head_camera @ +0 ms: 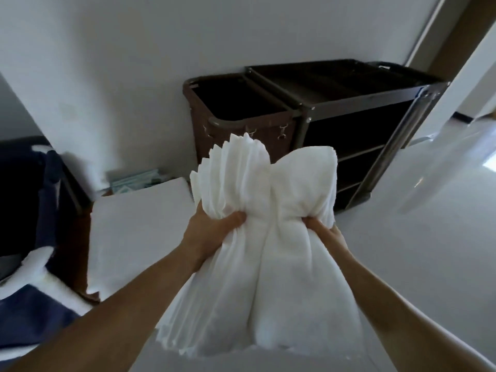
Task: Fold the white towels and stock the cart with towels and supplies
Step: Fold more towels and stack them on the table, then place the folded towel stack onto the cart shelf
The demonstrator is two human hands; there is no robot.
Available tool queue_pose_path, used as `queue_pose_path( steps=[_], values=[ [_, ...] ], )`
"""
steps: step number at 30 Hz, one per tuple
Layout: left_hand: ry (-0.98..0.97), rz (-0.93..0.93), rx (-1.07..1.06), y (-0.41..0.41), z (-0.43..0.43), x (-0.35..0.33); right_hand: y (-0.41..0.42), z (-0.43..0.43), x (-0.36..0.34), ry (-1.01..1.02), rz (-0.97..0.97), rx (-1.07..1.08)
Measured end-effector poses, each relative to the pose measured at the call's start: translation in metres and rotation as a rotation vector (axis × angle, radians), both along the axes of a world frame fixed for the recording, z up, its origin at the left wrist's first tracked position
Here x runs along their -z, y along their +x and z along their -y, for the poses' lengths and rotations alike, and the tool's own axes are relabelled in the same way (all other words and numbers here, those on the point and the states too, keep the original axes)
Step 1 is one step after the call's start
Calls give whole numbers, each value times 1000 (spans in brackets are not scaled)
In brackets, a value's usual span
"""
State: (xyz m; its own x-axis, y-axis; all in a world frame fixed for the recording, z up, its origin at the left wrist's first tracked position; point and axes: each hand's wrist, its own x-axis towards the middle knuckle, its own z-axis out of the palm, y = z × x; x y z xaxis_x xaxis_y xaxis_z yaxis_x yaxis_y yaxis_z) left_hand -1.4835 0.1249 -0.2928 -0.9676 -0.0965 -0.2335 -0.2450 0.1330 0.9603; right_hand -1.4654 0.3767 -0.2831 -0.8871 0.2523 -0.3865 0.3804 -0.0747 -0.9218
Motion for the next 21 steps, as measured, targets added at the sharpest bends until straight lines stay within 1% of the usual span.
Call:
queue_pose_path(
  steps=[4, 8, 11, 15, 21],
  values=[
    [14, -9, 60, -13, -102, 2, -1, -102, 8, -17, -30, 81],
    [12, -14, 92, -37, -209, 9, -16, -207, 12, -35, -67, 113],
    [27, -26, 100, -52, -271, 8, -32, -268, 11, -11, -85, 110],
    [63, -38, 29, -82, -319, 8, -74, -319, 10, 22, -112, 63],
    [39, -128, -108, -161, -358, 21, -180, -353, 13, 38, -170, -57]
  ],
)
